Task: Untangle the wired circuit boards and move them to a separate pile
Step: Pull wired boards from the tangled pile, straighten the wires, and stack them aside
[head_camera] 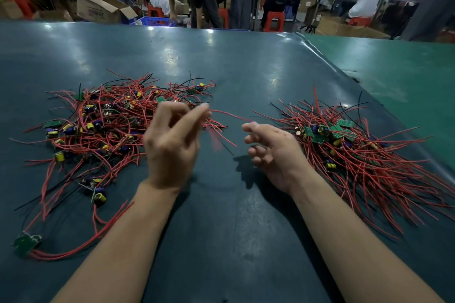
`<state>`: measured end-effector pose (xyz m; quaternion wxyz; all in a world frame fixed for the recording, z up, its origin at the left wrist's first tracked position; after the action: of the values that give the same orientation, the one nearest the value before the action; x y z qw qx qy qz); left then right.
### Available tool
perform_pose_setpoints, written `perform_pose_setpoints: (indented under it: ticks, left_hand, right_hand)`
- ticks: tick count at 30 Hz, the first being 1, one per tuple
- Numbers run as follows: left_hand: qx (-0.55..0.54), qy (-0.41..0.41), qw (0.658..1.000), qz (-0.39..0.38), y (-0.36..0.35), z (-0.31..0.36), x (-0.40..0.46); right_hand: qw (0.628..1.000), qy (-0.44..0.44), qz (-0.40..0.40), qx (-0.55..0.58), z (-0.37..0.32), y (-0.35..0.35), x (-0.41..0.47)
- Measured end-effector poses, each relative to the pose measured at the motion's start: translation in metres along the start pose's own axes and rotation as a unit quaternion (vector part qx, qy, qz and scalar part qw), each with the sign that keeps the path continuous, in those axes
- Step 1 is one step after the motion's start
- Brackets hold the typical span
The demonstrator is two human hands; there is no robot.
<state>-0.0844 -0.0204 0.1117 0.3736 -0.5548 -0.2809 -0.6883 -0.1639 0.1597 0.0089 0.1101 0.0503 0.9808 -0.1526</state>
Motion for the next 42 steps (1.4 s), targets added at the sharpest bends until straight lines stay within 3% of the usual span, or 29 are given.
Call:
perform_pose_setpoints:
  ticks: [3, 5, 12, 17, 20, 25, 29, 33, 39, 42]
  left_hand:
    - [-0.126, -0.030, 0.989, -0.075, -0.018, 0.037, -0.010]
    - [-0.180, -0.023, 0.976, -0.123, -0.029, 0.048, -0.016]
    - [-0.266, 0.151, 0.937, -0.171, -0.041, 0.022, -0.025]
    - [-0.223, 0.208, 0.939, -0.160, -0.046, 0.006, -0.030]
    - [-0.206, 0.262, 0.921, -0.201, -0.056, -0.002, -0.041]
    - [-0.198, 0.216, 0.927, -0.234, -0.062, 0.000, -0.042]
    - [-0.216, 0.306, 0.886, -0.274, -0.069, -0.010, -0.057]
    - [-0.252, 0.396, 0.845, -0.256, -0.074, -0.018, -0.064]
    - [-0.282, 0.435, 0.818, -0.251, -0.075, -0.018, -0.066]
    - [-0.298, 0.450, 0.812, -0.220, -0.075, -0.023, -0.063]
  right_hand:
    - [0.996, -0.020, -0.082, -0.042, 0.010, -0.023, -0.009]
    - [0.995, -0.015, -0.096, -0.023, 0.007, -0.026, -0.009]
    - [0.994, 0.016, -0.093, 0.055, -0.006, -0.019, -0.007]
    - [0.995, 0.037, -0.082, 0.038, -0.007, -0.023, -0.008]
    - [0.995, 0.032, -0.083, 0.047, -0.007, -0.023, -0.009]
    - [0.997, 0.051, -0.057, 0.015, -0.009, -0.014, -0.005]
    - [0.995, 0.078, -0.066, -0.006, -0.013, -0.016, -0.007]
    - [0.994, 0.093, -0.056, -0.006, -0.015, -0.014, -0.009]
    - [0.994, 0.099, -0.046, -0.012, -0.014, -0.013, -0.009]
    - [0.995, 0.079, -0.047, 0.044, -0.015, -0.015, -0.008]
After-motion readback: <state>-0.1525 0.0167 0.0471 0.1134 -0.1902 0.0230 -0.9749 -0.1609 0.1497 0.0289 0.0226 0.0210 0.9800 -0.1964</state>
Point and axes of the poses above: each hand's wrist, its own x-axis towards the middle knuckle, its own y-axis out of the back of the hand, z = x × y, the point moved 10 cm from there along x, towards the middle knuckle, and after that the axes turned 12 degrees about z, right-handed, at the moved point
